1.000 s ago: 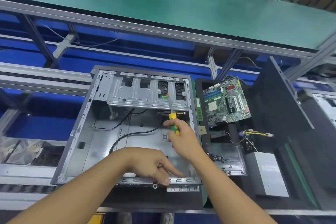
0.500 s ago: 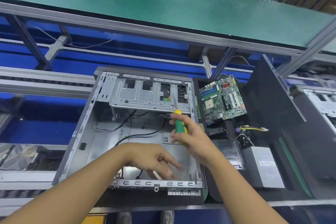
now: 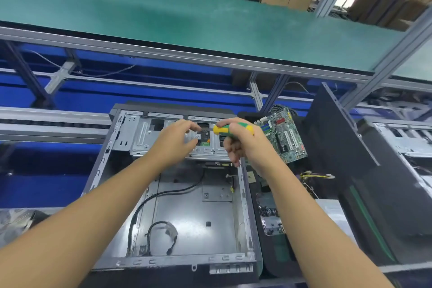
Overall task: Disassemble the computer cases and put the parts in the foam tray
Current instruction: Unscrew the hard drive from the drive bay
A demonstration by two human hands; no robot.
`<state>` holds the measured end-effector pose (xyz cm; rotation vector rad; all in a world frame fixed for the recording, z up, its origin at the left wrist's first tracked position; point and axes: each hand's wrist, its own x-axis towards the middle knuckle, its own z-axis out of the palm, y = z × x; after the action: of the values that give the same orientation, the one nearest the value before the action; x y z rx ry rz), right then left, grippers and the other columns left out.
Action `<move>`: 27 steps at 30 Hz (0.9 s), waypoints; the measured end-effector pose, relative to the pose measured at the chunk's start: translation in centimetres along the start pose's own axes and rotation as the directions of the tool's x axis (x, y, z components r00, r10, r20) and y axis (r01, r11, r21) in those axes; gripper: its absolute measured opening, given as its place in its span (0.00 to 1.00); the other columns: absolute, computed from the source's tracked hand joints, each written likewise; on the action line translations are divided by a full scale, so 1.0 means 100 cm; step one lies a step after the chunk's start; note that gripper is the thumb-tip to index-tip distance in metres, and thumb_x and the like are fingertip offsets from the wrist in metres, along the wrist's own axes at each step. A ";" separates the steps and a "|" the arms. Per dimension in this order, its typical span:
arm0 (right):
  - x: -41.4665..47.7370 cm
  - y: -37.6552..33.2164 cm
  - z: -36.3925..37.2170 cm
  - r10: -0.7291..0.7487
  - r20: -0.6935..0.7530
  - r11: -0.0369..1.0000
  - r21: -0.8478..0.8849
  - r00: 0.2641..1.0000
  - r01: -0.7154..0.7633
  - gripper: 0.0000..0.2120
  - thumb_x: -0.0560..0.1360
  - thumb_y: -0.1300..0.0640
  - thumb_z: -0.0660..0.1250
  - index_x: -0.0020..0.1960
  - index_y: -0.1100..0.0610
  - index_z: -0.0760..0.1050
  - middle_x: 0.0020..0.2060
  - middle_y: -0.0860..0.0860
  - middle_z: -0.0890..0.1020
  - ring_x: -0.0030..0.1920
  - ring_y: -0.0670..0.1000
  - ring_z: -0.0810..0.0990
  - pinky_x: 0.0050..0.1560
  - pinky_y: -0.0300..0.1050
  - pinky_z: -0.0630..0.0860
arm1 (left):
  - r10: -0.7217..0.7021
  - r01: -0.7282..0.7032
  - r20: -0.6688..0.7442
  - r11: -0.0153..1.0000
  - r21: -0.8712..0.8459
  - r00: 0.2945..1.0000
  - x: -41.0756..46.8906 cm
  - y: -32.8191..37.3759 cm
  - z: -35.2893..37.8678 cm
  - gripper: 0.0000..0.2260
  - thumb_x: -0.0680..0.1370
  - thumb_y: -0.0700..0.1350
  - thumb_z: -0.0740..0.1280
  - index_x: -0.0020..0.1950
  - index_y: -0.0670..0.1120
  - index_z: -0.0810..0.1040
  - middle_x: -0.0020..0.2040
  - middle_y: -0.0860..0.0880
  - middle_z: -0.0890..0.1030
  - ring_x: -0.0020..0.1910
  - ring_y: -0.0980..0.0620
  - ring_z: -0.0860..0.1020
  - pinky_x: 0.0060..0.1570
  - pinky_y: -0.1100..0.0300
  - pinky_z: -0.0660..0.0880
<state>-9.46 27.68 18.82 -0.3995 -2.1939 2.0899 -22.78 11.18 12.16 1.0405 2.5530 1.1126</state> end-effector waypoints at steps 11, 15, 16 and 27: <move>0.068 -0.008 0.000 -0.220 -0.330 0.870 -0.491 0.918 0.032 0.31 0.72 0.33 0.60 0.36 0.61 0.80 0.26 0.50 0.82 0.26 0.52 0.75 0.31 0.48 0.78 | 0.049 -0.055 0.062 0.993 0.107 0.997 0.038 -0.031 0.013 0.12 0.78 0.47 0.71 0.61 0.52 0.80 0.55 0.54 0.80 0.57 0.51 0.74 0.60 0.52 0.71; 0.087 -0.007 0.003 -0.230 -0.323 0.867 -0.496 0.918 0.043 0.30 0.73 0.35 0.60 0.32 0.61 0.79 0.23 0.52 0.79 0.26 0.53 0.75 0.33 0.51 0.78 | 0.082 -0.081 -0.013 0.993 0.084 0.997 0.040 -0.038 0.018 0.09 0.77 0.48 0.72 0.56 0.53 0.83 0.53 0.56 0.81 0.55 0.52 0.74 0.59 0.52 0.71; 0.092 -0.006 0.003 -0.216 -0.330 0.873 -0.486 0.919 0.030 0.31 0.72 0.34 0.60 0.33 0.62 0.79 0.24 0.56 0.79 0.27 0.57 0.76 0.34 0.53 0.78 | 0.077 -0.075 -0.032 0.995 0.064 0.997 0.040 -0.039 0.019 0.08 0.77 0.47 0.72 0.55 0.53 0.83 0.52 0.56 0.82 0.54 0.52 0.74 0.58 0.53 0.71; 0.099 -0.008 0.010 -0.155 -0.328 0.867 -0.497 0.932 -0.030 0.32 0.72 0.36 0.60 0.36 0.67 0.77 0.23 0.61 0.74 0.24 0.51 0.70 0.34 0.56 0.78 | 0.098 -0.093 -0.054 0.992 0.080 0.994 0.042 -0.047 0.023 0.06 0.78 0.46 0.71 0.53 0.53 0.86 0.54 0.58 0.83 0.54 0.54 0.73 0.58 0.52 0.72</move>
<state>-19.31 29.14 18.42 -0.6722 -2.4332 1.2577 -27.48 13.06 7.78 1.1778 2.6359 1.0890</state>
